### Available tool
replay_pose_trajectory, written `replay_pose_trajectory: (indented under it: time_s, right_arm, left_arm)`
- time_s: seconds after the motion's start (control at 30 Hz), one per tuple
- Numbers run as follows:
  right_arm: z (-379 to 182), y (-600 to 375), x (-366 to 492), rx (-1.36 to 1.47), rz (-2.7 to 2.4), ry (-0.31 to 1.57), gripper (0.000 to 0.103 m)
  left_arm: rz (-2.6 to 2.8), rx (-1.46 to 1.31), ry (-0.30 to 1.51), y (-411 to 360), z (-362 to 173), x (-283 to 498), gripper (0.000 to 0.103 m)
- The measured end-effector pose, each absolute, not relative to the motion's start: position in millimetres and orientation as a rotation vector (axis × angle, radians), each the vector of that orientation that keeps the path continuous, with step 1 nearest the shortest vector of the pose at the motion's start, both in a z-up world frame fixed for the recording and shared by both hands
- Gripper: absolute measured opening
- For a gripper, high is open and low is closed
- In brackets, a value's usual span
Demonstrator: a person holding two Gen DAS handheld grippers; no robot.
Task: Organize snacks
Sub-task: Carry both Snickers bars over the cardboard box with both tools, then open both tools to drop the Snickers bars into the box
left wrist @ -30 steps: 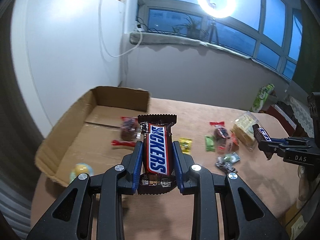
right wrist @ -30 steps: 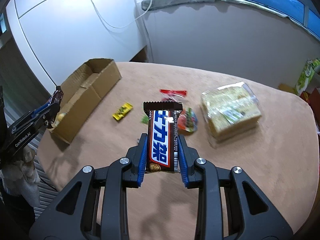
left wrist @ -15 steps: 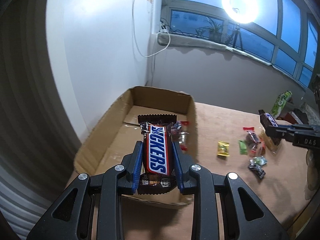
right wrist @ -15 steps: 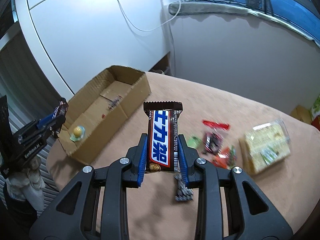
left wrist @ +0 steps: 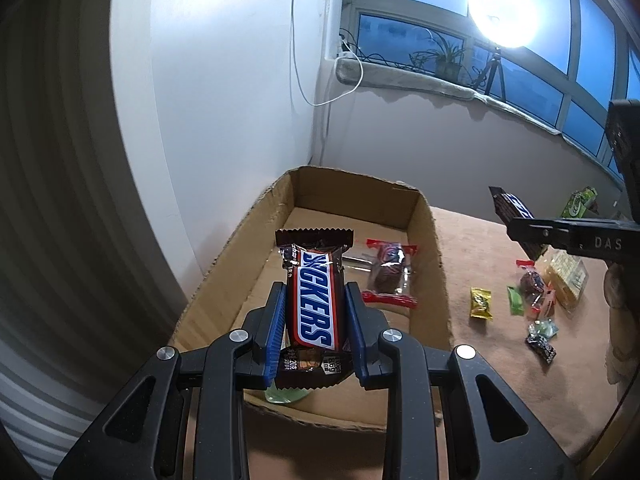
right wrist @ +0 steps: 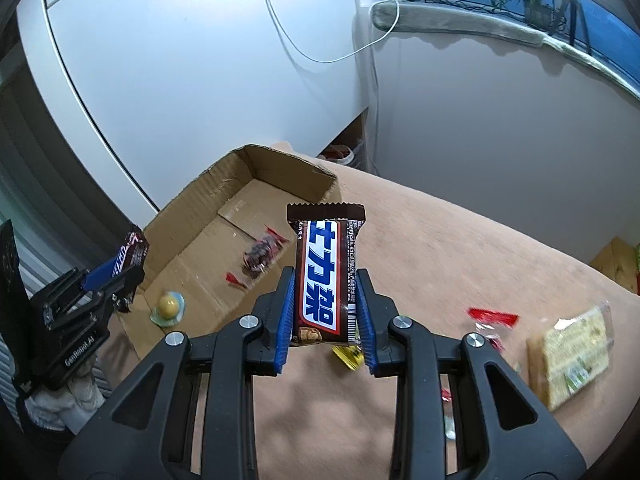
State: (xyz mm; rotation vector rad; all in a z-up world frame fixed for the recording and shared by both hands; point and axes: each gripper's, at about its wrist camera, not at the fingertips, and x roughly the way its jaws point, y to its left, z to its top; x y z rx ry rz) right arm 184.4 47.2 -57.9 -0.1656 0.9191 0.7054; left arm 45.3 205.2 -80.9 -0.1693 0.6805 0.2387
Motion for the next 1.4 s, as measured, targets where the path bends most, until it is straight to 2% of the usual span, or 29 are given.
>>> replay_pose_trajectory:
  time_s: [0.83,0.87,0.9,0.93,1.0,1.4]
  right_arm:
    - [-75,123,185,-0.219,0.847,0.947,0.030]
    - [-74,124,185,-0.218,0.850,0.943,0.031]
    - [-73,124,184,-0.218,0.852,0.938,0.040]
    - [-71,124,182,-0.220,0.852,0.926,0.056]
    - [-67,124,180,-0.219,0.859,0.904,0.064]
    - [-44,98,167,-0.206,0.825,0.858,0.065]
  left_arm:
    - [0.263,-0.197,0.723,221,-92,60,0.027]
    - [0.263,-0.197,0.723,221,-92,60,0.029]
    - [0.263,-0.197,0.722,221,-92,60,0.034]
    - [0.263,-0.197,0.720,221,-91,60,0.037]
    - [0.262,-0.195,0.715,220,-90,60,0.044]
    - [0.251,-0.204,0.682,213,-79,51,0.044]
